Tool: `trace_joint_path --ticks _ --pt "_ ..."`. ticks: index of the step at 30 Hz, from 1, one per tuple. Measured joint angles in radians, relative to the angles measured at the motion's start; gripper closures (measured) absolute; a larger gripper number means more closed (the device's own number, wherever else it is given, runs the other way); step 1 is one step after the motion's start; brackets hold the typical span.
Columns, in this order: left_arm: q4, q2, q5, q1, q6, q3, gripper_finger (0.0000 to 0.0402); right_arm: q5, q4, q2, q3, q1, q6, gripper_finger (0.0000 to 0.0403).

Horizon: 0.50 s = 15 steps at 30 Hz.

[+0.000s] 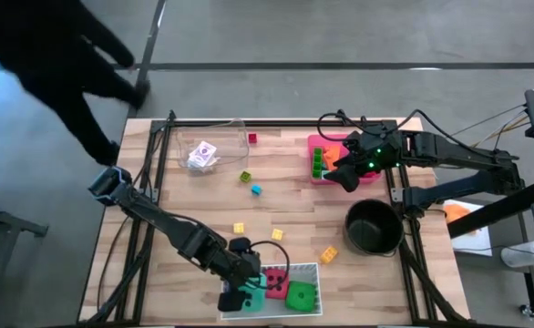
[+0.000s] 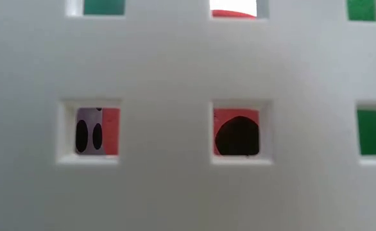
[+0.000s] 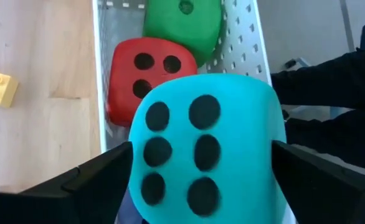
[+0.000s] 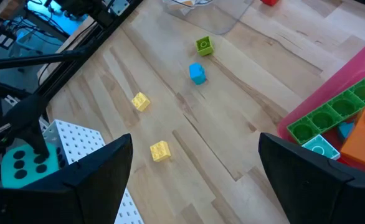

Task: Pick & Place Toys
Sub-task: Put the blue dice into the white bin

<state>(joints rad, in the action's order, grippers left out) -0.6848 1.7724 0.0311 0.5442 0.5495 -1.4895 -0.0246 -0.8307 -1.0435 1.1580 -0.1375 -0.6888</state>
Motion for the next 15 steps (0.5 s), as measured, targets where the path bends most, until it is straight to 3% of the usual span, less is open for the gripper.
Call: trace_joint_path --ticks 15 --pt "0.005 -0.001 0.014 0.004 0.000 -0.029 0.0023 0.000 0.000 0.000 0.000 0.000 0.000 0.0062"
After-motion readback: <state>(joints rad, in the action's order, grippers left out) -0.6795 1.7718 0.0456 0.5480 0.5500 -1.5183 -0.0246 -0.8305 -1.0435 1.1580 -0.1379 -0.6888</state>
